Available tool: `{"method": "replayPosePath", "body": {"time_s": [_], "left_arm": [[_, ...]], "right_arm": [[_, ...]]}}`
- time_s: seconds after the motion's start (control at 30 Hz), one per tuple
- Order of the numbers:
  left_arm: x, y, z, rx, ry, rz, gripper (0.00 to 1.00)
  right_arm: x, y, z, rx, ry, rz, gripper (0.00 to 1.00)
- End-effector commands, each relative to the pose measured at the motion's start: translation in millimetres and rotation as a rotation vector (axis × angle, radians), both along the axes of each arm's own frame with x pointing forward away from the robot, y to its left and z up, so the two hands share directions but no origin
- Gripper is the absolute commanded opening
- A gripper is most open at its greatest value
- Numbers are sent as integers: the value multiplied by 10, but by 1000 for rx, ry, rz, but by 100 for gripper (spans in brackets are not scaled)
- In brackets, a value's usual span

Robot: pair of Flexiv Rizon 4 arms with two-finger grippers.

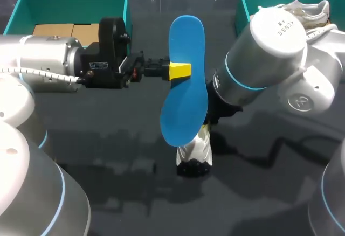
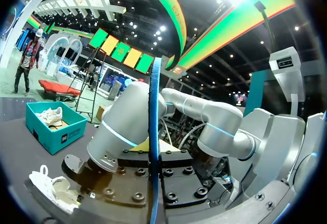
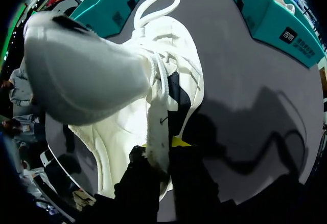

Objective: Take the shoe out of the shoebox, open the shoe tongue, remove and reinsert the insole, then place the shoe into the shoebox

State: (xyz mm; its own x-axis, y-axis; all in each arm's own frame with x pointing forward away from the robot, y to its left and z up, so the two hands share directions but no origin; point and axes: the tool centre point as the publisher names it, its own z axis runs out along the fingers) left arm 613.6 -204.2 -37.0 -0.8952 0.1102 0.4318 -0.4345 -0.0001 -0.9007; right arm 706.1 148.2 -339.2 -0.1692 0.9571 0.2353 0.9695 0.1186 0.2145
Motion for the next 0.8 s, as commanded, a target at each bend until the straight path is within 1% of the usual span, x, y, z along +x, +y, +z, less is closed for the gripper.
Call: {"method": "replayPosePath", "body": {"time_s": [0.03,0.27,0.47,0.5,0.53,0.57,0.6,0.63,0.8], "left_arm": [[-9,-17,-10,-2,0,3,0],[-9,-17,-10,-2,0,3,0],[-9,-17,-10,-2,0,3,0],[-9,-17,-10,-2,0,3,0],[-9,-17,-10,-2,0,3,0],[-9,-17,-10,-2,0,3,0],[-9,-17,-10,-2,0,3,0],[-9,-17,-10,-2,0,3,0],[-9,-17,-10,-2,0,3,0]], "right_arm": [[14,-23,-138,32,6,9,0],[40,-45,-283,53,36,4,0],[30,-67,-351,71,54,-5,0],[29,-69,-354,73,56,-6,13],[27,-71,-354,76,56,-6,42],[24,-79,-349,79,58,-6,53],[22,-85,-337,81,58,-7,90],[20,-91,-321,84,58,-7,100],[10,-140,-167,101,64,-10,100]]}}
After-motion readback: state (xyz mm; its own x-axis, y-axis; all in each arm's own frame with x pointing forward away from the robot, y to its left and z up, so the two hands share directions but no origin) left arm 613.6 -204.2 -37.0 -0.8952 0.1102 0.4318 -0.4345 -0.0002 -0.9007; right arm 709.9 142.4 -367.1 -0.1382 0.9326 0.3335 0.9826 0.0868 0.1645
